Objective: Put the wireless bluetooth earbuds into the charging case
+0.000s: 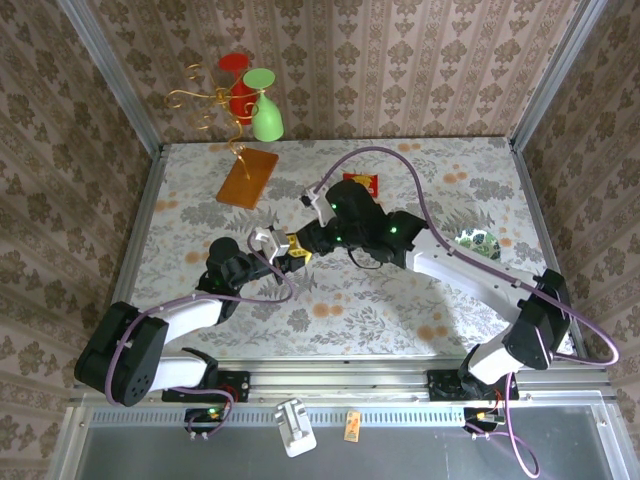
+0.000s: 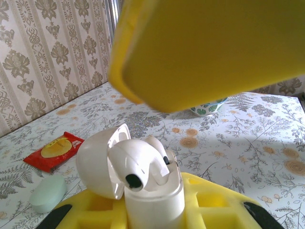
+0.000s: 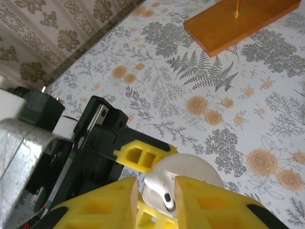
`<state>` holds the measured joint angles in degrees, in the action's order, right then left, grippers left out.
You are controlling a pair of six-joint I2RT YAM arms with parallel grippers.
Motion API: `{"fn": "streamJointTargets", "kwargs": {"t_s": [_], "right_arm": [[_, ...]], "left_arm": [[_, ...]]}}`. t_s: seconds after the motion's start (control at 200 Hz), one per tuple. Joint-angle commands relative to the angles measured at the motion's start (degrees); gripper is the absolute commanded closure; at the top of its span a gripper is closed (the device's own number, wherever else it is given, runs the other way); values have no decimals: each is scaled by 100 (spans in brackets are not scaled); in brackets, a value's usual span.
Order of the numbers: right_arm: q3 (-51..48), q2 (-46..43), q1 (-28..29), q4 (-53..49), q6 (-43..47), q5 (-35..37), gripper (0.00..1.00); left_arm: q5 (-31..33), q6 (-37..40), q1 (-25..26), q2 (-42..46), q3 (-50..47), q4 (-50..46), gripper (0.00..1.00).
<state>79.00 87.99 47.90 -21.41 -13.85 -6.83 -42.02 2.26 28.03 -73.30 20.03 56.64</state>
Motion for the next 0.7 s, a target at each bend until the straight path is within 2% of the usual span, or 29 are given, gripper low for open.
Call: {"fn": "streamJointTargets", "kwargs": {"t_s": [0.0, 0.17, 0.27, 0.695], "right_arm": [[237, 213, 29, -154, -48, -212, 73], [257, 320, 26, -310, 18, -165, 73], [248, 310, 22, -444, 60, -103, 79], [28, 88, 22, -642, 173, 223, 85]], "left_arm": [[-75, 119, -26, 79, 143, 233, 91], [-69, 116, -23, 79, 133, 242, 91], [-65, 117, -30, 88, 134, 241, 91], [-64, 46, -48, 119, 142, 312, 91]]}}
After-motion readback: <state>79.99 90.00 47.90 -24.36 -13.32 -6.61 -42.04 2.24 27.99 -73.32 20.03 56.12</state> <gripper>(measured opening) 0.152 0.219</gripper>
